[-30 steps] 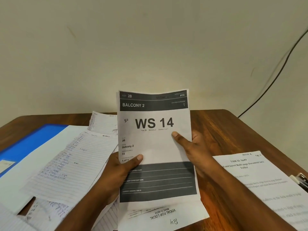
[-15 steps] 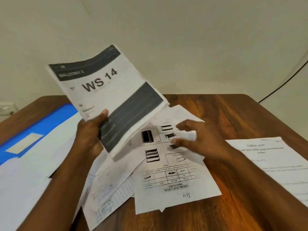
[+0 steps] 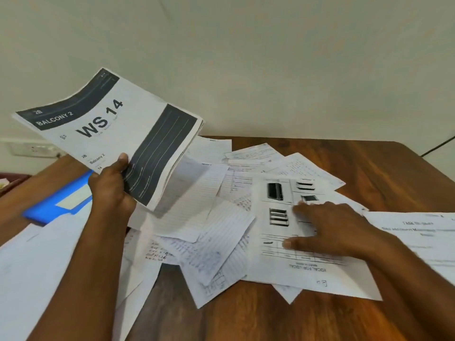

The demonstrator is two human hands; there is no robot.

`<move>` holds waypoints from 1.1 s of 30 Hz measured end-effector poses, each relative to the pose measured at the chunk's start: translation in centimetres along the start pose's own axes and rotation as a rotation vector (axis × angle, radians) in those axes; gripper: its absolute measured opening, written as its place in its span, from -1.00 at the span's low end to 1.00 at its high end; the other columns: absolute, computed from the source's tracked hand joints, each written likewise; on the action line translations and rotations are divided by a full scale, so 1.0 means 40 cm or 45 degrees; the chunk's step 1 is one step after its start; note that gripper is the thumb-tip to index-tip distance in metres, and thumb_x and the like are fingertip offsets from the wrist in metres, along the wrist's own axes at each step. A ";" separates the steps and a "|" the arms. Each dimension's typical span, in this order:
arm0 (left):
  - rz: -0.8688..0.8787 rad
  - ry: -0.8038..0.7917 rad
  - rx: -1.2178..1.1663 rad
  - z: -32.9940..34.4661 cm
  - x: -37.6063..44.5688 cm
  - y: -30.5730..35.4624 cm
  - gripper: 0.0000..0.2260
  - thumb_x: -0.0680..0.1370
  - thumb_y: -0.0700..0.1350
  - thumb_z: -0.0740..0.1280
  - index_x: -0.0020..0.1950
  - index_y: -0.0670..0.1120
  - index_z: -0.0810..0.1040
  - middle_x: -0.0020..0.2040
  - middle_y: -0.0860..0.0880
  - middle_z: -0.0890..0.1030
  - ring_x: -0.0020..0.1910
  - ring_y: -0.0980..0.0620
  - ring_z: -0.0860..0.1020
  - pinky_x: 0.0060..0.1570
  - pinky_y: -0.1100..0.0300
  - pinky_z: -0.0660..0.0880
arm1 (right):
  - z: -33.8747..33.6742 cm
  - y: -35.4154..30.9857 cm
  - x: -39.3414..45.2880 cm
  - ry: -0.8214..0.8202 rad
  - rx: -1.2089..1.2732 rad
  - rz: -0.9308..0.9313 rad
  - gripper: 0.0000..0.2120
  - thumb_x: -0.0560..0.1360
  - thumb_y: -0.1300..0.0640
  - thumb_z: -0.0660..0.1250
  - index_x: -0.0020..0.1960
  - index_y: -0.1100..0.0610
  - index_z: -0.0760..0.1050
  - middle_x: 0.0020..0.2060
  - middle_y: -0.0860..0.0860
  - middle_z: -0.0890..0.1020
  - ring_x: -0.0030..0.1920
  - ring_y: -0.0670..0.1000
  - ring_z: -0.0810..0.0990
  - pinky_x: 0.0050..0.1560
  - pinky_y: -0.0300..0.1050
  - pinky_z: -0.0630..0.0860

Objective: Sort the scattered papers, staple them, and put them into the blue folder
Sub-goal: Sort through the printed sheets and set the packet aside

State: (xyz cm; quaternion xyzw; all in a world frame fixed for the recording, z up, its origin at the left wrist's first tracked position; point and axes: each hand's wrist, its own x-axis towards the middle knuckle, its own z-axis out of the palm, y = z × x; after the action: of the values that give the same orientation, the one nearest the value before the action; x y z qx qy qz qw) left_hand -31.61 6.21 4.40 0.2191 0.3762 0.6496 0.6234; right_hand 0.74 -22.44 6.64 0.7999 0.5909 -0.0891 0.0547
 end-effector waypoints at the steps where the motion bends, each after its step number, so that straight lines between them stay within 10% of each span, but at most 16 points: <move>1: -0.007 0.003 -0.004 -0.006 -0.001 0.011 -0.36 0.46 -0.20 0.60 0.49 -0.21 0.45 0.21 -0.20 0.72 0.08 -0.14 0.75 -0.08 -0.14 0.71 | -0.002 -0.007 0.000 -0.001 -0.012 0.019 -0.09 0.34 -0.64 0.17 0.53 -0.15 0.27 0.49 -0.19 0.45 0.34 -0.05 0.55 0.25 -0.08 0.52; 11: 0.101 -0.016 0.121 0.031 -0.056 0.043 -0.39 0.44 -0.21 0.61 0.41 -0.15 0.41 0.25 -0.20 0.69 0.09 -0.15 0.74 0.02 -0.21 0.69 | 0.094 -0.198 -0.029 -0.096 -0.060 -0.131 0.03 0.40 -0.68 -0.08 0.66 -0.17 -0.31 0.68 0.17 -0.16 0.67 0.22 -0.13 0.59 0.34 -0.09; 20: 0.051 -0.289 0.968 -0.077 -0.238 0.103 -0.76 0.54 -0.15 0.54 0.18 -0.12 0.65 -0.05 -0.14 0.75 -0.07 -0.11 0.68 0.03 -0.05 0.60 | 0.084 -0.249 -0.090 0.026 0.132 -0.399 -0.15 0.49 -0.58 0.06 0.64 -0.16 0.05 0.68 -0.11 0.03 0.67 -0.06 -0.03 0.65 0.13 -0.01; 33: -0.264 -0.199 1.180 -0.337 -0.379 0.081 -0.69 0.46 -0.15 0.59 0.18 -0.15 0.67 -0.04 -0.18 0.77 0.02 -0.38 0.70 0.21 -0.37 0.56 | 0.143 -0.240 -0.164 -0.012 0.101 -0.438 -0.11 0.54 -0.56 -0.02 0.68 -0.15 -0.25 0.65 -0.14 -0.32 0.64 -0.09 -0.34 0.61 0.10 -0.33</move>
State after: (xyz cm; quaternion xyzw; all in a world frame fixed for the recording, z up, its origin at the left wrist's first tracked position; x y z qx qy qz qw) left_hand -41.94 -11.26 1.27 0.4834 0.5978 0.3295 0.5480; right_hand -10.72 -26.83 2.58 0.6881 0.7148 -0.1240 0.0097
